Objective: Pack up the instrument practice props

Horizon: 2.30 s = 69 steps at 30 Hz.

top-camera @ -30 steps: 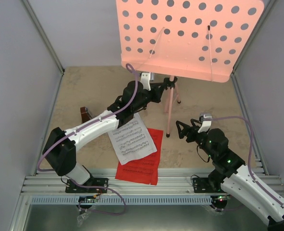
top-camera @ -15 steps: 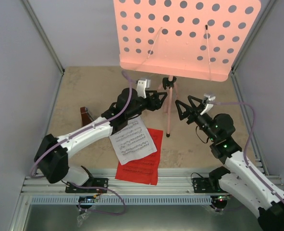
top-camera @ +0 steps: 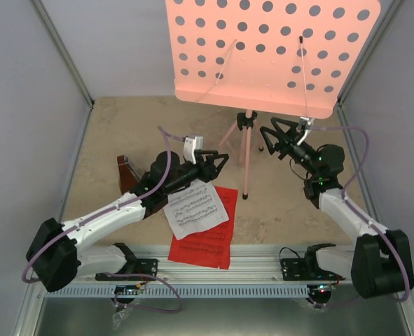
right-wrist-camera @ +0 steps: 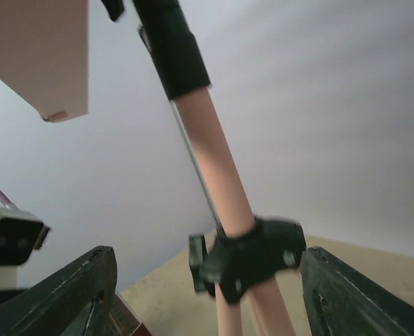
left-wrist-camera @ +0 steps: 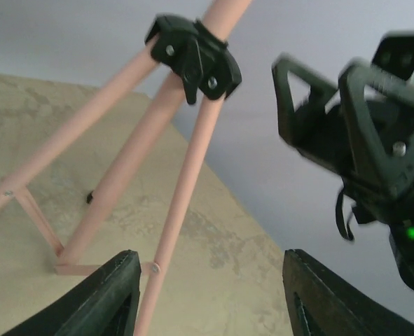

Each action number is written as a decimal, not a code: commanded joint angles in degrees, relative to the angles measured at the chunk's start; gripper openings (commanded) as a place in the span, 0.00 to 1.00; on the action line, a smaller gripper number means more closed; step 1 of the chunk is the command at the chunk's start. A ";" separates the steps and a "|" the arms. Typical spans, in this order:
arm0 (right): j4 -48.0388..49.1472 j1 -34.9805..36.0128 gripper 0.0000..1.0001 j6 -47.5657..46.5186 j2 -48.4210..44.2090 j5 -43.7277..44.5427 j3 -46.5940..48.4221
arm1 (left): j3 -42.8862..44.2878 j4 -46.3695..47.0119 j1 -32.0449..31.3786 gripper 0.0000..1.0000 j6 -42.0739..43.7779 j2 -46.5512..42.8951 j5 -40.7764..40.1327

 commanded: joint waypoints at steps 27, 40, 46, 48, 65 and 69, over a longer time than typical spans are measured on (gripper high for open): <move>23.83 -0.02 0.54 4.67 29.61 -14.70 21.68 | 15.15 5.41 -4.03 0.45 11.39 23.56 -2.91; 22.14 0.27 0.44 5.42 35.22 -20.97 30.54 | 19.89 2.89 -4.03 0.31 12.82 30.11 -5.31; 23.76 0.67 0.40 7.95 36.92 -25.14 33.59 | 20.90 1.84 -4.03 0.20 13.52 31.89 -8.07; 23.77 0.87 0.37 7.92 36.89 -25.98 33.90 | 21.23 1.53 -4.03 0.16 13.70 32.30 -8.12; 23.98 0.95 0.01 6.95 28.16 -25.33 27.08 | 6.48 12.57 -3.98 0.85 19.57 14.01 -7.88; 22.81 0.93 0.00 6.35 25.54 -24.94 25.45 | 9.20 10.78 -3.94 0.99 23.69 15.29 -4.96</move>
